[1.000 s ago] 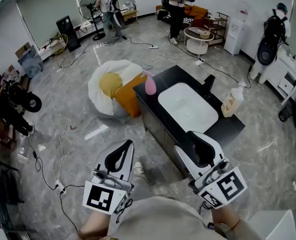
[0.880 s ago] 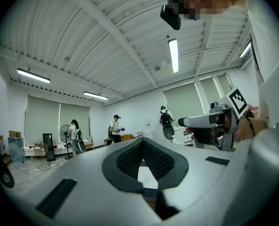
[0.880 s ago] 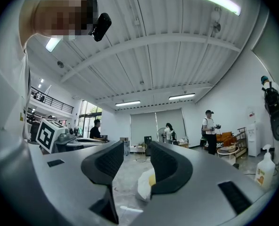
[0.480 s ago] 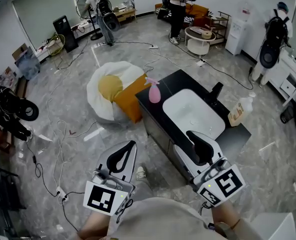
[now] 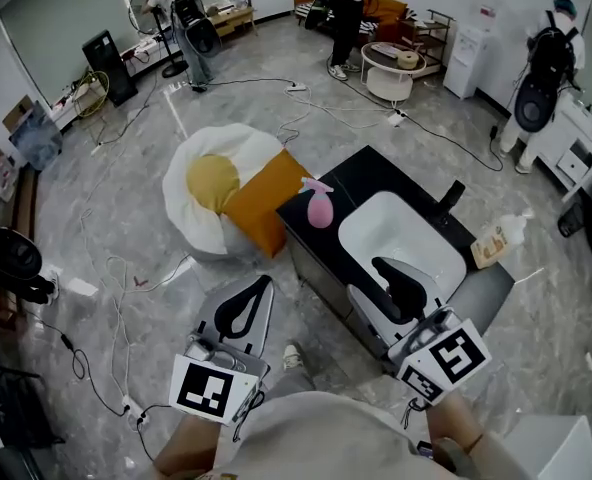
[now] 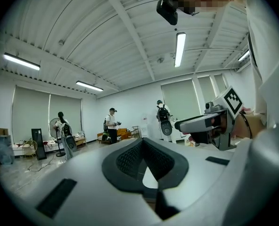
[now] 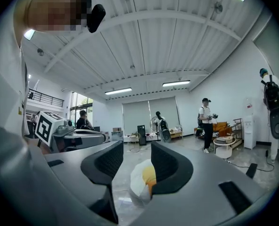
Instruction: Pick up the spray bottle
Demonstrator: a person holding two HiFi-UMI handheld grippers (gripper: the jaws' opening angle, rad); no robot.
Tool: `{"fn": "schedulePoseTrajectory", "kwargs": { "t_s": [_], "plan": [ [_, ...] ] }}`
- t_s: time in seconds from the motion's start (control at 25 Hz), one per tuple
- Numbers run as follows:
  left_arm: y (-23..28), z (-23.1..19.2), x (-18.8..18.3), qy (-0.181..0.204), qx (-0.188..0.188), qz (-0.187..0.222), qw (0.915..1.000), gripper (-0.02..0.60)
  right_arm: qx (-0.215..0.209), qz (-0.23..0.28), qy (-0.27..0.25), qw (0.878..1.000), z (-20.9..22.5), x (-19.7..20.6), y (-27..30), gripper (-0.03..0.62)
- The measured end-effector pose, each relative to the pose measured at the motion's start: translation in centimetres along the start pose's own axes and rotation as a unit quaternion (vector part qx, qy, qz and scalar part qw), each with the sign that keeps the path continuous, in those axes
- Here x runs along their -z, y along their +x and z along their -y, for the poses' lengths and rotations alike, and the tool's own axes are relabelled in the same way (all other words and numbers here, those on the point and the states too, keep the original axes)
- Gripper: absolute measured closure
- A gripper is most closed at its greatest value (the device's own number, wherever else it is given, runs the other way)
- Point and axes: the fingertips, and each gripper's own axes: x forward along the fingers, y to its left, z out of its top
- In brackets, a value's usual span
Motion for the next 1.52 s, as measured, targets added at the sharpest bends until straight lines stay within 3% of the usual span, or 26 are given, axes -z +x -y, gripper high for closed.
{"fn": "schedulePoseTrajectory", "kwargs": {
  "t_s": [0.2,0.4,0.52,0.68,0.8,1.12,1.52],
  "plan": [
    [3.7,-4.8,0.3,-0.029,0.02,0.004,0.9994,0.563,0.017,-0.009,0.0,1.0,2.1,0.1,5.9,0.391],
    [6.2,-9.6,1.8,-0.028,0.039,0.006,0.9988,0.563,0.036,-0.018,-0.002,0.999,3.5,0.4,11.2,0.386],
    [7.3,-11.2,2.4,-0.042,0.047,0.008,0.9979,0.563,0.046,-0.024,0.001,0.999,4.2,0.9,13.2,0.381],
    [8.5,-12.2,3.2,-0.026,0.054,0.008,0.9981,0.563,0.057,-0.032,0.006,0.998,5.4,1.6,14.9,0.375],
    [9.1,-12.9,3.7,-0.035,0.057,0.004,0.9978,0.563,0.06,-0.042,0.002,0.997,6.1,2.1,16.0,0.372],
    [11.3,-14.7,5.8,-0.055,0.038,-0.015,0.9977,0.563,0.062,-0.067,0.012,0.996,9.2,4.3,17.7,0.35],
    [15.7,-15.4,6.7,-0.071,0.005,-0.017,0.9973,0.563,0.06,-0.099,-0.018,0.993,15.5,6.6,19.7,0.339]
  ]
}}
